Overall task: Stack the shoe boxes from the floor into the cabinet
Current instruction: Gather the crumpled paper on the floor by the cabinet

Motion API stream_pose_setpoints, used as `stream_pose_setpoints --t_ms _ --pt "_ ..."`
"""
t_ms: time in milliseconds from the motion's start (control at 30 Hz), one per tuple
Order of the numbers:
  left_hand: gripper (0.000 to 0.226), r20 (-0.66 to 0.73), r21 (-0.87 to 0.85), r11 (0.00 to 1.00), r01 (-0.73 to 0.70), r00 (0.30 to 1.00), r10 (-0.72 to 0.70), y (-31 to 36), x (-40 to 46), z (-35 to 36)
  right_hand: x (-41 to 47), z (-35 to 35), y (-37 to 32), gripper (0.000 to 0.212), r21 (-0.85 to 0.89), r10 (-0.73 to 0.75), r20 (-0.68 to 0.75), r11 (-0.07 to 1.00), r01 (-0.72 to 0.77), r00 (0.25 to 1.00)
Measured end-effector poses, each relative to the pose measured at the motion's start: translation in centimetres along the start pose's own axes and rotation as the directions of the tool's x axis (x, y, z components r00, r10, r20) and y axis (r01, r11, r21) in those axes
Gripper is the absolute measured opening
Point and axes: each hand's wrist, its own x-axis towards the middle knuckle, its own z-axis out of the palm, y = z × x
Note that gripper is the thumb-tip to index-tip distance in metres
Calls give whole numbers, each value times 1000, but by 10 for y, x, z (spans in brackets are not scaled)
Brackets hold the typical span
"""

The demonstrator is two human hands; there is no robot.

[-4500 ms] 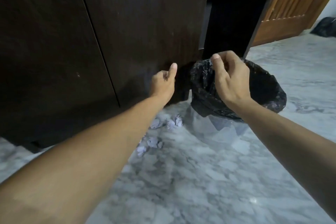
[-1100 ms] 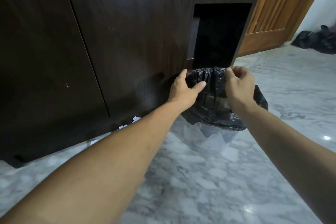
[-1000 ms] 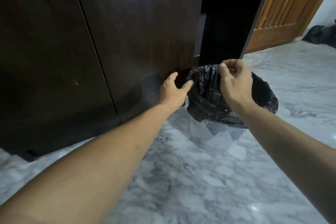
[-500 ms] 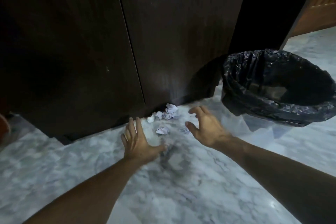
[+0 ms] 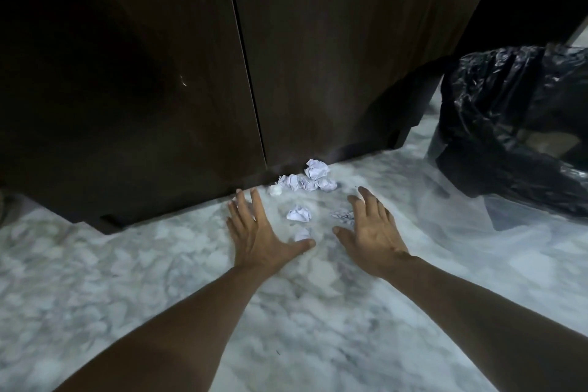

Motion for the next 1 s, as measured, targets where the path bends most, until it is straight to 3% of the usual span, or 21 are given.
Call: stream_pose_setpoints --t_ms 100,433,600,767,1000 --pt "141 -56 46 996 -76 995 78 -3 9 1 2 9 2 65 -53 -40 -7 998 39 999" --pt "84 -13 95 948 -302 952 305 0 42 2 -1 25 7 58 -53 -92 -109 995 87 990" --pt "67 45 199 897 -395 918 394 -6 55 7 2 30 10 54 -39 -120 -146 993 115 982" --pt "52 31 230 887 -400 914 404 -9 63 8 4 32 15 49 -41 -131 -178 991 126 975" --pt "35 -178 198 922 -332 913 367 -21 31 13 3 32 13 50 -83 -159 -185 986 146 970"
